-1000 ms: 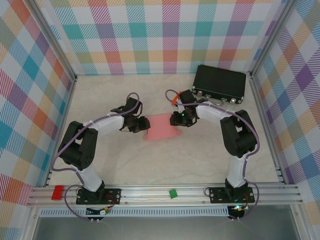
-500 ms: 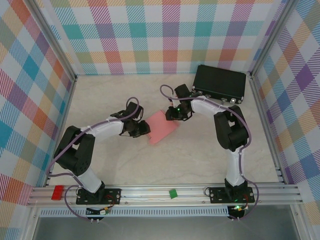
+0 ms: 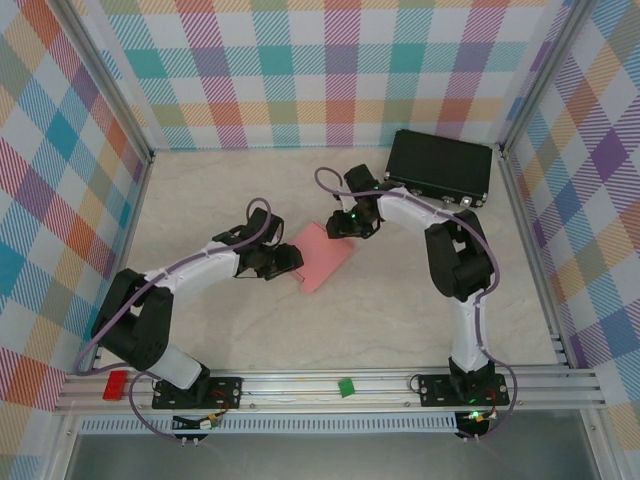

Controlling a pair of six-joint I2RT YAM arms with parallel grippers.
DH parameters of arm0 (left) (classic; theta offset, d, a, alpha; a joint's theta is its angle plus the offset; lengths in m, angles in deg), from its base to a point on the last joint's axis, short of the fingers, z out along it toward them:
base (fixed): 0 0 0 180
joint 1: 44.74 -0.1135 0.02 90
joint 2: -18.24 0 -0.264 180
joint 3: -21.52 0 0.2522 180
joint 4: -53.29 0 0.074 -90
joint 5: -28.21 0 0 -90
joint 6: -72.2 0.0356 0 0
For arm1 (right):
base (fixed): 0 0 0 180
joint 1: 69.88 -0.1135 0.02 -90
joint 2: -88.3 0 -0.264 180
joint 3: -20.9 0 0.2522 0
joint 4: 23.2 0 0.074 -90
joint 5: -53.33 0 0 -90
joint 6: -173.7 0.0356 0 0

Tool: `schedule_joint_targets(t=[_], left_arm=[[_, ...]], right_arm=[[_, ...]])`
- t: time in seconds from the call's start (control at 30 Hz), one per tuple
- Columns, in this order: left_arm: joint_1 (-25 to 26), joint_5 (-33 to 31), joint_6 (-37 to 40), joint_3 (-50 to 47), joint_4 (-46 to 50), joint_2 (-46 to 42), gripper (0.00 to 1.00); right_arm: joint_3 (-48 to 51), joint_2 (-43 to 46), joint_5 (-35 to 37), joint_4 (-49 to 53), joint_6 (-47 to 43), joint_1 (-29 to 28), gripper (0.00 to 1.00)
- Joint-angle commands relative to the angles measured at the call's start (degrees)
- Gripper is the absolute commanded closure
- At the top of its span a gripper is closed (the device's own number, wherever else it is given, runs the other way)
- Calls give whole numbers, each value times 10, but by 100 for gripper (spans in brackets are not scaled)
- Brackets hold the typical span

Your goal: Fold the paper box

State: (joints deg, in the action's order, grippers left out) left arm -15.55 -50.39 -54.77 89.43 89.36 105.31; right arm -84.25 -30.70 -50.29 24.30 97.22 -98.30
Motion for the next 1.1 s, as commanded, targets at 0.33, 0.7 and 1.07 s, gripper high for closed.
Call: schedule_joint_targets(t=[0.33, 0.7, 1.07], left_arm=[[-46, -72, 199, 126, 45, 55, 32], [-70, 18, 282, 143, -56, 162, 28], [-77, 33, 202, 113, -46, 160, 47]], right_arm=[[236, 259, -29, -123, 188, 38, 43], [422, 276, -93, -339, 310, -7, 35], [357, 159, -105, -394, 334, -24, 38]])
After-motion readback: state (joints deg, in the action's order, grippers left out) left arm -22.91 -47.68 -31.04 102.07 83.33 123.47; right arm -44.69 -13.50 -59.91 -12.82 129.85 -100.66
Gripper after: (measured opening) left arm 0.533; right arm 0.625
